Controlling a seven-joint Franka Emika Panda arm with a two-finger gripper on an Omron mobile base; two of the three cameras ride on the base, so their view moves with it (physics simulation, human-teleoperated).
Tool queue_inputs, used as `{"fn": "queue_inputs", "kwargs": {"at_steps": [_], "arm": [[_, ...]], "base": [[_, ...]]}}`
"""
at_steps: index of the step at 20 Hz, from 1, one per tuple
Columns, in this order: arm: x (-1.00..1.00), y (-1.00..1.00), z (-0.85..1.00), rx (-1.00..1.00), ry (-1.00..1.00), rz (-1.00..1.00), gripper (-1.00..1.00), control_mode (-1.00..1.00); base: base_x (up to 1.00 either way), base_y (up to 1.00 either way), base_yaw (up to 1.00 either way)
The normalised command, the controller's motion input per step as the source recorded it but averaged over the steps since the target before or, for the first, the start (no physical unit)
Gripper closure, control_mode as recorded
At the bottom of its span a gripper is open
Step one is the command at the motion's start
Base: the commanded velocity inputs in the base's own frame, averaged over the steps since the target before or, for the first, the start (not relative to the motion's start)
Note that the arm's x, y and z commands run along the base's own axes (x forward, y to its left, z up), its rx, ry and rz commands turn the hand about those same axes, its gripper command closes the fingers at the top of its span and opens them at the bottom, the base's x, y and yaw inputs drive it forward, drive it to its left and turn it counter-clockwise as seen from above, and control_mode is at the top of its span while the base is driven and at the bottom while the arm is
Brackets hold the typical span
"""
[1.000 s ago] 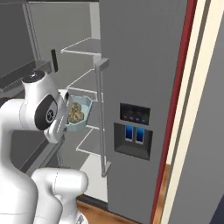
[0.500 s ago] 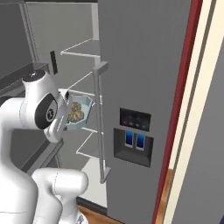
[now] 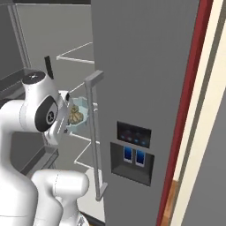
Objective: Place two dumplings into each of the tupperware containers and then place the containers in the fridge.
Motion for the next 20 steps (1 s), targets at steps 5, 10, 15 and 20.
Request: {"fn": "queue_inputs", "kwargs": {"at_steps": [5, 10, 15, 20], "arm": [[0.0, 0.0, 0.0, 0.0, 0.0, 0.0, 1.0, 1.0], [0.0, 0.0, 0.0, 0.0, 0.0, 0.0, 1.0, 1.0], [0.0, 0.0, 0.0, 0.0, 0.0, 0.0, 1.0, 1.0], [0.0, 0.0, 0.0, 0.0, 0.0, 0.0, 1.0, 1.0]], "base": [[0.13, 0.3, 0.0], [0.12, 0.18, -0.06], [0.16, 0.3, -0.12], [0.22, 0.37, -0.02]]}}
